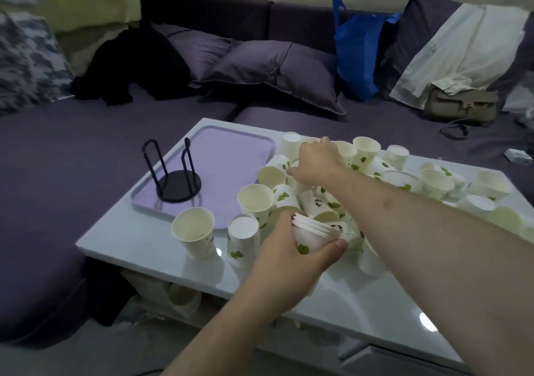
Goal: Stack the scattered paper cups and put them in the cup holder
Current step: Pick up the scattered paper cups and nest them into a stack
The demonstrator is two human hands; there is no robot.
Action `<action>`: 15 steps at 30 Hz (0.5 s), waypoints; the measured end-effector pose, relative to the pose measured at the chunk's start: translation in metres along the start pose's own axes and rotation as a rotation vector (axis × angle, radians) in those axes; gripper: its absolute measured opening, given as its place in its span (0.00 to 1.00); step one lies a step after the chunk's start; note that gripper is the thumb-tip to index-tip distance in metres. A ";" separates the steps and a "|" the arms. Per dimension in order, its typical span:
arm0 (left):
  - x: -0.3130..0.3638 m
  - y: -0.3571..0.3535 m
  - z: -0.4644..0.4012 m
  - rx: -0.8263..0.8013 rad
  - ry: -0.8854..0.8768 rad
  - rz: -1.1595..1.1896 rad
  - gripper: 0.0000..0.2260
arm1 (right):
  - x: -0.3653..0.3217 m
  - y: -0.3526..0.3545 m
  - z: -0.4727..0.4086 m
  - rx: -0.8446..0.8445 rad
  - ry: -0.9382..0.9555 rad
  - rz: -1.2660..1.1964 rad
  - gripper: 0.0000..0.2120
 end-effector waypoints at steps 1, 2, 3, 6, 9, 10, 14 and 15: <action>0.000 0.000 -0.001 -0.001 0.004 0.009 0.20 | 0.000 -0.003 -0.002 -0.025 -0.016 -0.017 0.21; 0.000 0.000 -0.002 -0.003 0.010 0.014 0.20 | 0.000 -0.006 -0.003 -0.041 -0.029 -0.034 0.22; 0.000 -0.001 -0.003 -0.002 0.013 0.017 0.20 | -0.001 -0.008 -0.004 -0.045 -0.042 -0.052 0.22; -0.001 -0.002 -0.005 0.004 0.009 0.010 0.21 | -0.002 -0.010 -0.002 0.000 -0.062 -0.089 0.22; 0.000 -0.002 -0.004 -0.001 0.008 -0.002 0.21 | 0.005 0.001 0.004 0.024 -0.059 -0.112 0.21; 0.000 -0.003 -0.002 -0.004 0.007 -0.008 0.21 | 0.009 0.008 0.008 0.018 -0.053 -0.140 0.21; 0.005 -0.006 0.004 -0.019 -0.010 -0.022 0.21 | 0.037 0.051 0.039 0.079 -0.060 -0.345 0.22; 0.007 -0.008 0.006 -0.027 -0.015 -0.023 0.21 | 0.045 0.061 0.054 0.113 -0.087 -0.448 0.23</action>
Point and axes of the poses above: each hand's wrist, its own z-axis away from the middle knuckle, its own y-axis out of the back of the hand, x = y × z, the point moved 1 cm from there along -z, towards the middle knuckle, and after that the axes turned 12 degrees about z, right-handed, at the moved point
